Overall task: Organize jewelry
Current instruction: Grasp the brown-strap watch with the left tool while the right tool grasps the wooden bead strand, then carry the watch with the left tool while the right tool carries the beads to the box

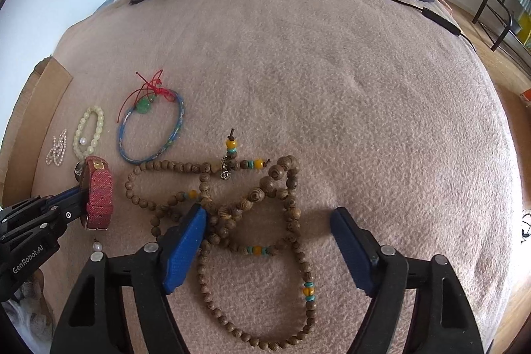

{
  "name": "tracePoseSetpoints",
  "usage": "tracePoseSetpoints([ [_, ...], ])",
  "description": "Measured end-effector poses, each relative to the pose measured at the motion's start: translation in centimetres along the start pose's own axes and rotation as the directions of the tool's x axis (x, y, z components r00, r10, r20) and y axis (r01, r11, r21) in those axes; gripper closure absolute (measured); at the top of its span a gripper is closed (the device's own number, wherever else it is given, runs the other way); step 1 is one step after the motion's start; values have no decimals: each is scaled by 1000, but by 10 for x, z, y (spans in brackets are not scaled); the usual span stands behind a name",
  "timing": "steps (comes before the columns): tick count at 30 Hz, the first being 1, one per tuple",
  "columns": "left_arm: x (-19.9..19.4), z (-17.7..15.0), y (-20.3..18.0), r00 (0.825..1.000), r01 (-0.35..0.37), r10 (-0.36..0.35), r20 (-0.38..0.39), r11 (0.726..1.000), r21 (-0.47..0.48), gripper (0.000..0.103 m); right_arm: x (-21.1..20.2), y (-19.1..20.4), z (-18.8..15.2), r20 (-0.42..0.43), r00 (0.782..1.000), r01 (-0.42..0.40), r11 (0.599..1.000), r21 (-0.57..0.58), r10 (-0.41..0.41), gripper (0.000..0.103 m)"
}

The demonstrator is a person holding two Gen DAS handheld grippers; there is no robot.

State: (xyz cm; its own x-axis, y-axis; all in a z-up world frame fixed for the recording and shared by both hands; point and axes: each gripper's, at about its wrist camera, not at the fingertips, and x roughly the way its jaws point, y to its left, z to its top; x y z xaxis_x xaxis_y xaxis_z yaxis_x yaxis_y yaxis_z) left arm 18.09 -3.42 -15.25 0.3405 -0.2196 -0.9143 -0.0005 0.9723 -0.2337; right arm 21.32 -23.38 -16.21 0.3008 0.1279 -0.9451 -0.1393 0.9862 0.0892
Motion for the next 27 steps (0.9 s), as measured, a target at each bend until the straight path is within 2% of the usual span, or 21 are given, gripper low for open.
tracePoseSetpoints([
  [1, 0, 0, 0, 1000, -1, 1, 1, 1000, 2, 95, -2, -3, -2, 0, 1000, 0, 1000, 1, 0, 35],
  [4, -2, -2, 0, 1000, -6, 6, 5, 1000, 10, 95, -4, -5, -3, 6, 1000, -6, 1000, 1, 6, 51],
  [6, -3, -3, -1, 1000, -8, 8, 7, 1000, 12, 95, -6, -6, -4, 8, 1000, -4, 1000, -1, 4, 67],
  [7, -4, -3, -1, 1000, -10, 9, 9, 1000, 14, 95, -6, -8, -4, 8, 1000, -11, 1000, 2, 11, 69],
  [9, -5, -4, 0, 1000, -12, 12, 12, 1000, 17, 96, -8, -11, -5, 8, 1000, -26, 1000, 13, 26, 82],
  [11, -8, -6, 0, 1000, -15, 15, 17, 1000, 22, 96, -9, -15, -5, 10, 999, -40, 999, 30, 39, 91],
  [15, -15, -9, 3, 1000, -18, 17, 26, 1000, 24, 98, -12, -20, -7, 20, 997, -72, 995, 63, 71, 93],
  [27, -43, -13, 14, 997, -11, 10, 75, 1000, 12, 98, -48, -14, -12, 109, 990, -100, 994, 49, 94, 93],
])
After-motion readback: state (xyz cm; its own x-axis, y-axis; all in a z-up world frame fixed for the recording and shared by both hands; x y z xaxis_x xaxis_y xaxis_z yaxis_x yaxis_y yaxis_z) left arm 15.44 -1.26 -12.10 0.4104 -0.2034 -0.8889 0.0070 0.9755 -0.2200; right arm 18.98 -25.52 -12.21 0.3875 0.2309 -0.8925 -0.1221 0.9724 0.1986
